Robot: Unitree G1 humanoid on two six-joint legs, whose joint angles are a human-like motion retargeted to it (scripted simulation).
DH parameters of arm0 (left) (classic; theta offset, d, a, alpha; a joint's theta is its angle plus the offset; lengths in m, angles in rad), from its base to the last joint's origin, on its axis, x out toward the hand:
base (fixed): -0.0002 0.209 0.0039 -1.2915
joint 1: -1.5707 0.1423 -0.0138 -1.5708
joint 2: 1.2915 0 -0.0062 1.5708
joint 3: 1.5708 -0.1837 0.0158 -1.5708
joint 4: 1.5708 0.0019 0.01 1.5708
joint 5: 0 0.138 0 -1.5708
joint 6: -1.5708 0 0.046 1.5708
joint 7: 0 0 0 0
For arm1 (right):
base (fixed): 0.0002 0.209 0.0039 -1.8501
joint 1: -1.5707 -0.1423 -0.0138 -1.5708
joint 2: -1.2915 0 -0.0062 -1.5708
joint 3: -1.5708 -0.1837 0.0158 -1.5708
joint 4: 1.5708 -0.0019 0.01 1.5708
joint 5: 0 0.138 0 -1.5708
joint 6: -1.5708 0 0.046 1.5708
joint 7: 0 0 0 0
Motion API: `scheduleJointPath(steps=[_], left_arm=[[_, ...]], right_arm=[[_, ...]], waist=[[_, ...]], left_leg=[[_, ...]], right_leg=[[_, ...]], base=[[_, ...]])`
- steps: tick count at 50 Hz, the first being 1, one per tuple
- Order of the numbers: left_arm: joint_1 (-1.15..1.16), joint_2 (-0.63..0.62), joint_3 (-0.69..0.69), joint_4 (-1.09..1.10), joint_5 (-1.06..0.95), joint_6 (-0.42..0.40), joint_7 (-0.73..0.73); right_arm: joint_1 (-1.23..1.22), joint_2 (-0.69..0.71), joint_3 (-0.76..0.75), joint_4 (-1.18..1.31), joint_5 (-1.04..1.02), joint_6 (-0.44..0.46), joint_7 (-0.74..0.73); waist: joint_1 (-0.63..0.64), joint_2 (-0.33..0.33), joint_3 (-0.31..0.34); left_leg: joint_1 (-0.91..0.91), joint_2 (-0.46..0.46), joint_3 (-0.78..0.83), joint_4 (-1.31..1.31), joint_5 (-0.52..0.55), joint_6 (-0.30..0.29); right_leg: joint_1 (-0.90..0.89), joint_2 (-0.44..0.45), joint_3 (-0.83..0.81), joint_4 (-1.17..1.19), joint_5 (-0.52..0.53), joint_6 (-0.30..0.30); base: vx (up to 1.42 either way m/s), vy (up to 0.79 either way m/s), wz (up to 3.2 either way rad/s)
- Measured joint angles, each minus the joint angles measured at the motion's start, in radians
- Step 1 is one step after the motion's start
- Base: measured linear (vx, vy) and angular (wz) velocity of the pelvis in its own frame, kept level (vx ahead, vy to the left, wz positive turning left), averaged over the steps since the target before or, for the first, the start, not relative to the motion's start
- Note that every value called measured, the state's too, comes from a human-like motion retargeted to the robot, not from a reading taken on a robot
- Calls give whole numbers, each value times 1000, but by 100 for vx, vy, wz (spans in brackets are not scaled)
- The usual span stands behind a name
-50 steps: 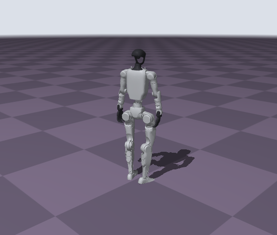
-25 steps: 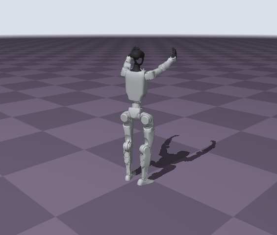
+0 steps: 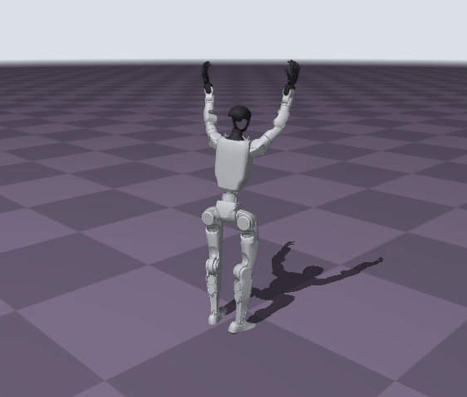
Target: In place motions
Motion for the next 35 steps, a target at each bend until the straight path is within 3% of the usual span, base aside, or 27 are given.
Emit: scheduleJointPath(steps=[6, 24, 27, 35], left_arm=[[33, -1, 3, 4, 20, -4, -47], [151, 10, 8, 38, 92, -19, -42], [280, -28, 47, 48, 165, -16, -40], [794, -205, 230, 21, 398, -11, -103]], right_arm=[[73, 8, -62, 23, 69, 1, 42], [193, 21, -48, 10, -65, -26, 48], [324, 50, -86, 5, -131, -28, 55], [943, 236, -364, -173, -372, -59, 91]], waist=[[2, -3, -7], [-14, 3, 7], [-12, 6, -7], [-59, 17, -33]], left_leg=[[11, -1, 1, 2, -3, 3], [3, -6, 2, 11, 5, 0], [17, -8, 4, 11, 5, 2], [81, -10, 8, 7, 9, 2]], right_leg=[[11, 4, -2, -1, -1, -2], [8, -1, -13, 2, -4, -18], [20, 1, -12, 2, -4, -22], [78, 4, -14, 2, -3, -31]], base=[[0, 0, 0], [0, 0, 0], [11, 4, -4], [16, 0, -1]])
